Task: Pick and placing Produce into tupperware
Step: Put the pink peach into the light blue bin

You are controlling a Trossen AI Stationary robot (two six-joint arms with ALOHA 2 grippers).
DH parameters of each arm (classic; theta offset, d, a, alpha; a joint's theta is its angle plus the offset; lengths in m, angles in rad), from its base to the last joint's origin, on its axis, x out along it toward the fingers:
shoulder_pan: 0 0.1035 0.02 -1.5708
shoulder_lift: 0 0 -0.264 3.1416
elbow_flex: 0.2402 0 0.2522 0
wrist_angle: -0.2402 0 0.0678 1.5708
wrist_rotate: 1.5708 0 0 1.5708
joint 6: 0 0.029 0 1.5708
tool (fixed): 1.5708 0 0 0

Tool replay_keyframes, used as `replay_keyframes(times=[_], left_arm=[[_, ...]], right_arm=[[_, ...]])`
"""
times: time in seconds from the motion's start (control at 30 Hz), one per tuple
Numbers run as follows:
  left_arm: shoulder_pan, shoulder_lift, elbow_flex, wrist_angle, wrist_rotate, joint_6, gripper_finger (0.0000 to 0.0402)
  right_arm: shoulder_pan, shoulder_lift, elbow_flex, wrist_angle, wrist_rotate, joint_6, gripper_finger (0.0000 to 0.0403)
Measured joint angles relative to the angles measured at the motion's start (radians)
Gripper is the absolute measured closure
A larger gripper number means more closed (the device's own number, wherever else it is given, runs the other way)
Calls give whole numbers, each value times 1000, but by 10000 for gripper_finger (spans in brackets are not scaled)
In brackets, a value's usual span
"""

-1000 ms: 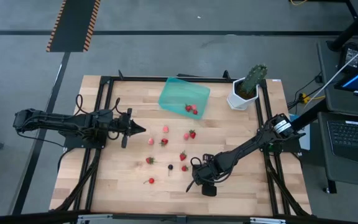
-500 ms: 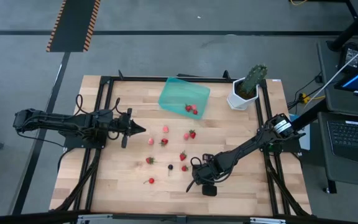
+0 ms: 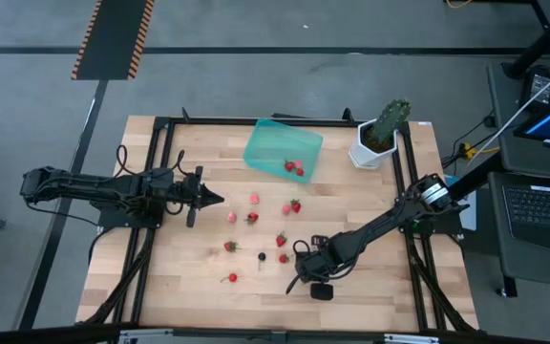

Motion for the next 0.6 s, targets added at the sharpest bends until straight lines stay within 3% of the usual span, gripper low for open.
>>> replay_keyframes(times=[0.6], left_arm=[[0,0,0,0,0,1,401]], right_arm=[[0,-157,-2,-7,113,-5,329]])
